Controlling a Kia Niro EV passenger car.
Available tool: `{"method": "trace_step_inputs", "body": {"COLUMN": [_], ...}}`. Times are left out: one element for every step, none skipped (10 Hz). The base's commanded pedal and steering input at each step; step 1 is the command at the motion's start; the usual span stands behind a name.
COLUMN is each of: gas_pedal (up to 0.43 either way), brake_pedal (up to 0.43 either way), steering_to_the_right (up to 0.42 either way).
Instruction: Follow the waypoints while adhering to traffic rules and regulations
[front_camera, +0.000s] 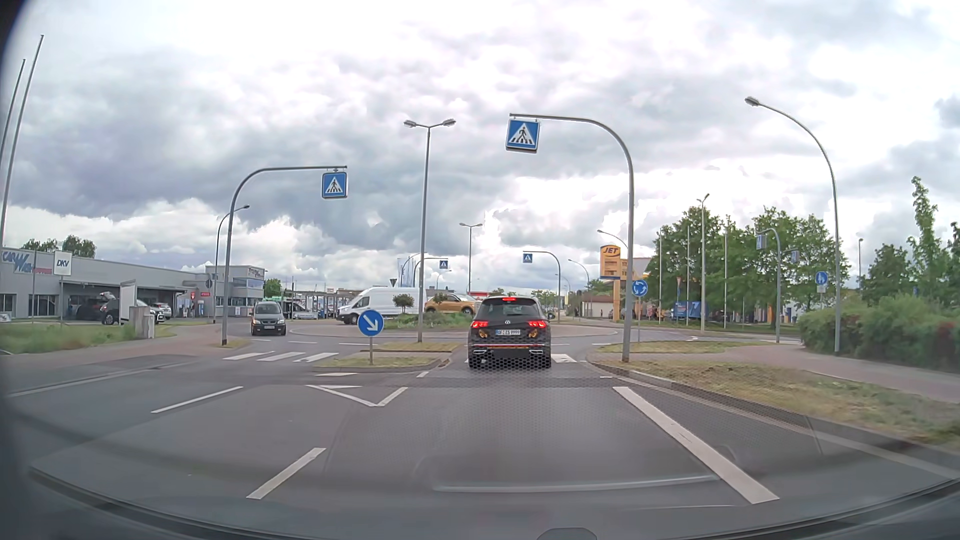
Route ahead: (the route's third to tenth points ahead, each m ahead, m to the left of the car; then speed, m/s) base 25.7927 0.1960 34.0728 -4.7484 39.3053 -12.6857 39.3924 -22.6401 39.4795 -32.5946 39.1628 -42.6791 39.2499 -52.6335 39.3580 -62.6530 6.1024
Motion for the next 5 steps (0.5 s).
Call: {"method": "trace_step_inputs", "body": {"gas_pedal": [0.0, 0.0, 0.0, 0.0, 0.0], "brake_pedal": [0.159, 0.165, 0.171, 0.183, 0.189], "steering_to_the_right": [0.004, 0.003, 0.003, 0.004, 0.003]}}
